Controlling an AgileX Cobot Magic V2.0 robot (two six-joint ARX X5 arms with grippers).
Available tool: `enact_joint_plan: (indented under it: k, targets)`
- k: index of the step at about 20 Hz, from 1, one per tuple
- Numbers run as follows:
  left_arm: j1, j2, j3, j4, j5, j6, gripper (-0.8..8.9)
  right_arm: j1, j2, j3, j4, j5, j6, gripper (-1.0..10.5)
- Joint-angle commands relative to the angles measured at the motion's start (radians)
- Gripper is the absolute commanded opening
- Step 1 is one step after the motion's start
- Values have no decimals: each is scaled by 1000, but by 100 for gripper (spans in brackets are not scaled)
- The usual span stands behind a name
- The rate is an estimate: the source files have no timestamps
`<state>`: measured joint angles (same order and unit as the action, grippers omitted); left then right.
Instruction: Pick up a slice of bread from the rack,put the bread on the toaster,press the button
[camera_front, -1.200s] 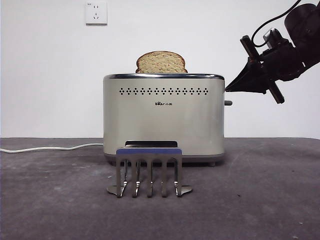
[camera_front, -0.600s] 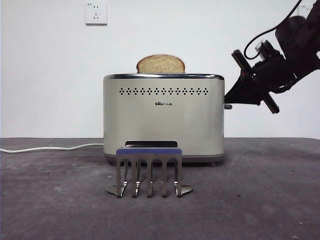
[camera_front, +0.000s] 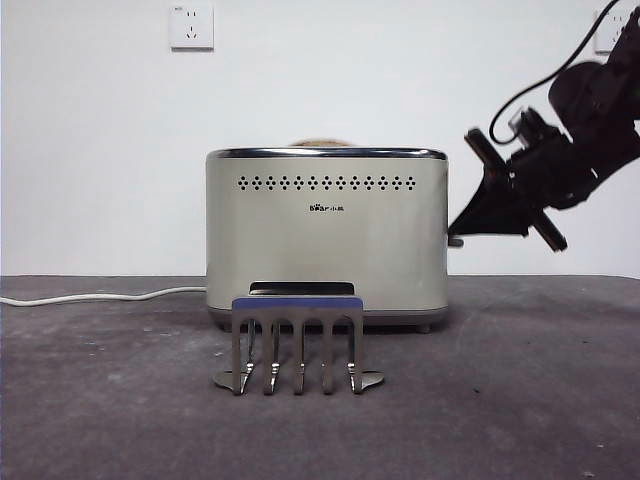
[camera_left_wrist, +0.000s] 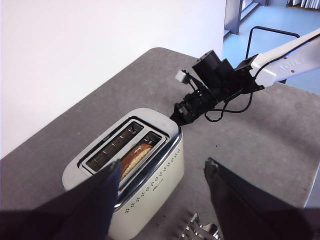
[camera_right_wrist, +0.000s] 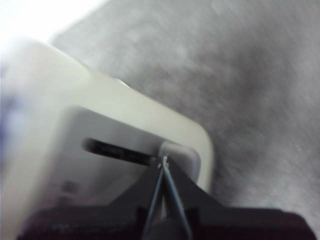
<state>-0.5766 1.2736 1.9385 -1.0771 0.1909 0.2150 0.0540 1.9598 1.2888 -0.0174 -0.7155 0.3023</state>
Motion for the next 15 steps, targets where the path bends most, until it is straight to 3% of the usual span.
enact_joint_plan:
  k: [1,15]
  targets:
    - [-2,0,0,-8,2,-11,287,2,56,-14,-42,18,-42,-13]
    - [-2,0,0,-47,1,-10,287,2,84,-14,-58,15,-44,-12]
